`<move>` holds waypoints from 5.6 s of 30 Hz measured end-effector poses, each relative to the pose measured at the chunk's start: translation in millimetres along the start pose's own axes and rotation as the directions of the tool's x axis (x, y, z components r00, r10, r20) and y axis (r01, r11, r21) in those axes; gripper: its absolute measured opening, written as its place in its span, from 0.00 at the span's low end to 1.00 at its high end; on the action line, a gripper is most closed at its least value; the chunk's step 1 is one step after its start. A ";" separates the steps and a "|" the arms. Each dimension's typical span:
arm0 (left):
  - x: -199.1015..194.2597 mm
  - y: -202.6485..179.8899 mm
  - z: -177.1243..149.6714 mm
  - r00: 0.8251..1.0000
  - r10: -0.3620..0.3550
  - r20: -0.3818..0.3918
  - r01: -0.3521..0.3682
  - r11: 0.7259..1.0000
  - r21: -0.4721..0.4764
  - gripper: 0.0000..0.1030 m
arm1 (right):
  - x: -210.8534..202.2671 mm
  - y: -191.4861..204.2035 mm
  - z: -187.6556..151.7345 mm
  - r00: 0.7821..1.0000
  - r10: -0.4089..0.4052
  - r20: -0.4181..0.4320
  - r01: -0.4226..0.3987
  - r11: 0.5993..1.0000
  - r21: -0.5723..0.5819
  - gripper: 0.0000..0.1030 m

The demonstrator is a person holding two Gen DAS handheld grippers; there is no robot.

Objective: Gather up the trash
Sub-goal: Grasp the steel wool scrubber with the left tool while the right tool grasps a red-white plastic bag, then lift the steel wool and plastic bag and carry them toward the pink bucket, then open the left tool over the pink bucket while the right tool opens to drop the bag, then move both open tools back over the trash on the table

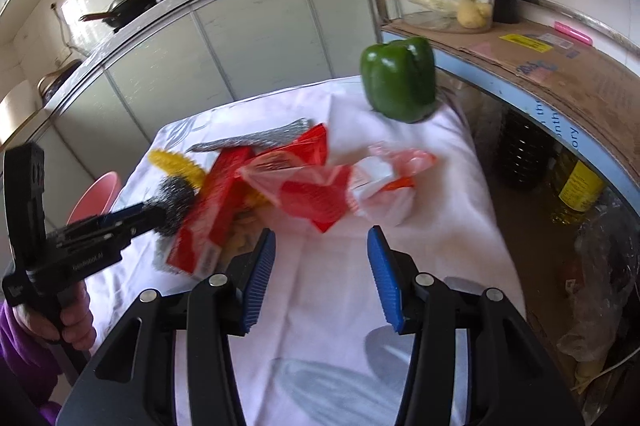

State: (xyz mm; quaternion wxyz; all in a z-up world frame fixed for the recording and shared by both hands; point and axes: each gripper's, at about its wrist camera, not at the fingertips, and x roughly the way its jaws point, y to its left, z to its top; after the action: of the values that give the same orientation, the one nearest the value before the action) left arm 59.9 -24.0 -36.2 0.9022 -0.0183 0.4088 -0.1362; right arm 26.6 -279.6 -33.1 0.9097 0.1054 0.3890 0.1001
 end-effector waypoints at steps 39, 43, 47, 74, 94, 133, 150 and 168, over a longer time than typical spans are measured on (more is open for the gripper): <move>-67.6 10.1 -14.0 0.990 -0.042 0.132 0.049 0.998 -0.046 0.15 | -11.4 -11.0 12.6 0.997 -0.055 0.054 0.056 0.998 -0.017 0.12; -74.7 15.1 -15.0 0.989 -0.034 0.146 0.044 0.997 -0.065 0.15 | -27.9 4.8 13.7 0.996 -0.022 0.087 0.025 0.999 -0.043 0.12; -81.0 19.4 -16.5 0.988 -0.012 0.154 0.024 0.997 -0.076 0.15 | -36.6 21.5 14.1 0.995 0.005 0.103 0.003 0.997 -0.076 0.12; -119.1 85.8 -38.6 0.968 0.150 0.203 -0.102 0.968 -0.229 0.15 | -30.2 142.0 22.2 0.985 0.156 0.073 -0.129 0.951 -0.281 0.12; -153.4 171.3 -65.1 0.927 0.304 0.220 -0.193 0.889 -0.415 0.15 | 16.6 249.1 30.2 0.953 0.297 -0.055 -0.295 0.875 -0.384 0.12; -99.7 284.1 -90.6 0.861 0.507 -0.023 -0.439 0.721 -0.537 0.22 | 155.6 405.2 -26.0 0.873 0.291 -0.392 -0.466 0.734 -0.494 0.21; -115.3 270.0 -83.2 0.864 0.503 0.007 -0.421 0.730 -0.538 0.33 | 139.9 387.3 -19.1 0.871 0.321 -0.372 -0.476 0.740 -0.476 0.30; -139.4 206.8 -58.3 0.888 0.449 0.101 -0.360 0.814 -0.456 0.33 | 82.1 338.2 -6.6 0.889 0.371 -0.268 -0.456 0.768 -0.449 0.30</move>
State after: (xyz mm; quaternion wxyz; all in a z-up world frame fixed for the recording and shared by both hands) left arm -23.3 215.9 -2.7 0.9212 -0.1401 0.3283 0.1548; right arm 43.6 66.7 -2.8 0.8255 -0.0590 0.3896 0.4040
